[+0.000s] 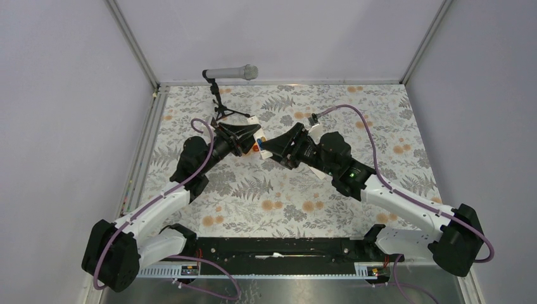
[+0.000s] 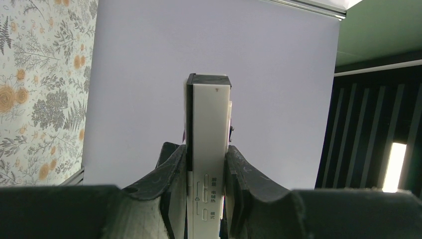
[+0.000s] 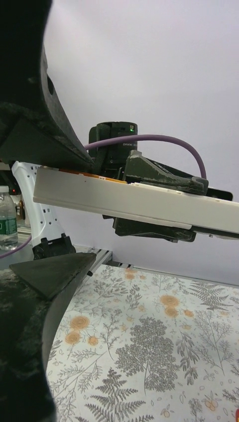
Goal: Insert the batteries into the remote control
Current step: Load the battery into the remote control.
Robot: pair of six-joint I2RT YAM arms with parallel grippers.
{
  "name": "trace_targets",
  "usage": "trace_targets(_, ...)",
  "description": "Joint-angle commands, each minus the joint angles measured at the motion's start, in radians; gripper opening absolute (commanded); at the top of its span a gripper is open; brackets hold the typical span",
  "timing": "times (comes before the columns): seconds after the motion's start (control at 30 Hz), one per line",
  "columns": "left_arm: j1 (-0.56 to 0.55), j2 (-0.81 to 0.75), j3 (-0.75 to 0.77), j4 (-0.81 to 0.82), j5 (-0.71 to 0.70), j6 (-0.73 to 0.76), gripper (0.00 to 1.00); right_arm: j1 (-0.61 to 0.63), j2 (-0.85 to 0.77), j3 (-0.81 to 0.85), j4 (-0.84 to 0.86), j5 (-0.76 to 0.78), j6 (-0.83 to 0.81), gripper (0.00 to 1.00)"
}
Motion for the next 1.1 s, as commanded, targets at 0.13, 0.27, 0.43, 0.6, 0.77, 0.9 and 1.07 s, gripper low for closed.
trace_targets(0.13, -0.011, -0.057, 0.031, 0.038, -0.004, 0.091, 0.00, 0.003, 0.017, 0.022, 0.077, -0.062, 0.002, 0.85)
trace_targets(0.27, -0.009, -0.061, 0.047, -0.018, 0.005, 0.235, 0.00, 0.003, -0.012, 0.059, 0.091, -0.101, -0.094, 0.94)
trace_targets(0.43, -0.008, -0.055, 0.066, -0.032, 0.057, 0.345, 0.00, 0.003, -0.049, 0.041, 0.113, -0.128, -0.142, 0.88)
trace_targets(0.6, -0.008, -0.050, 0.081, 0.009, 0.113, 0.410, 0.00, 0.003, -0.071, 0.009, 0.094, -0.141, -0.181, 0.68)
trace_targets(0.77, -0.008, -0.051, 0.088, 0.035, 0.143, 0.455, 0.00, 0.002, -0.087, -0.015, 0.106, -0.127, -0.204, 0.59)
trace_targets(0.9, -0.008, -0.065, 0.070, 0.066, 0.150, 0.461, 0.00, 0.001, -0.091, -0.036, 0.124, -0.097, -0.171, 0.58)
trace_targets(1.07, -0.008, -0.064, 0.055, 0.094, 0.148, 0.424, 0.00, 0.001, -0.078, -0.046, 0.112, -0.095, -0.152, 0.35)
